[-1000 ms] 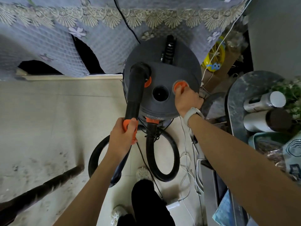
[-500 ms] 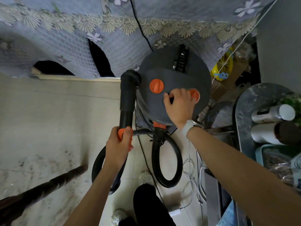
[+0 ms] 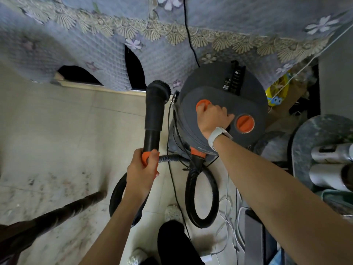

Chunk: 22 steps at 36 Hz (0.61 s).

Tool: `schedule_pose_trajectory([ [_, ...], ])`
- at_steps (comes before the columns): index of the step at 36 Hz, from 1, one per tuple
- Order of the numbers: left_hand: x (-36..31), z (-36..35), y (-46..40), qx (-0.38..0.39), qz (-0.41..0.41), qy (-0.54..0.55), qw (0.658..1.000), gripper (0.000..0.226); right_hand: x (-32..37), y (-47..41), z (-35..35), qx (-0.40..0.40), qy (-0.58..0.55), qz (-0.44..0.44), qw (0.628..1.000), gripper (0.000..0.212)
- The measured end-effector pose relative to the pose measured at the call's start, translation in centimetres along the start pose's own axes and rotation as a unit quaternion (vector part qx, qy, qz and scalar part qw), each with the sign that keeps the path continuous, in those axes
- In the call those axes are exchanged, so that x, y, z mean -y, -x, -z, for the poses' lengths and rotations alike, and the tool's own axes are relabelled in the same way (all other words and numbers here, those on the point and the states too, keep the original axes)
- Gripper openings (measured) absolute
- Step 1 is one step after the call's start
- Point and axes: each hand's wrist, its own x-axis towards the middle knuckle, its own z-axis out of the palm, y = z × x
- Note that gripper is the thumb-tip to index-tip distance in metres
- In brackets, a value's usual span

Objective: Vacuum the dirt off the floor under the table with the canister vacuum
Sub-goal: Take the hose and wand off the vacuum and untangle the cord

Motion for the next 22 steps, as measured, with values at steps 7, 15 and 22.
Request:
schedule_pose_trajectory([
  [7, 1.0, 0.6, 0.0, 0.002, 0.006, 0.013, 1.000, 0.025, 1.2, 0.1, 0.1, 0.060, -0.087, -0.095, 0.990, 0.049],
  [15, 1.2, 2.7, 1.6, 0.066, 0.015, 0.115, 0.991, 0.019, 0.3, 5.5, -0.8, -0.010, -0.182, -0.004, 0.983, 0.031],
  [22, 3.9, 6.1, 4.3, 0.073, 0.045, 0.253, 0.964, 0.028, 0.8, 20.2, -1.7, 0.267, -0.356, 0.093, 0.890, 0.021],
])
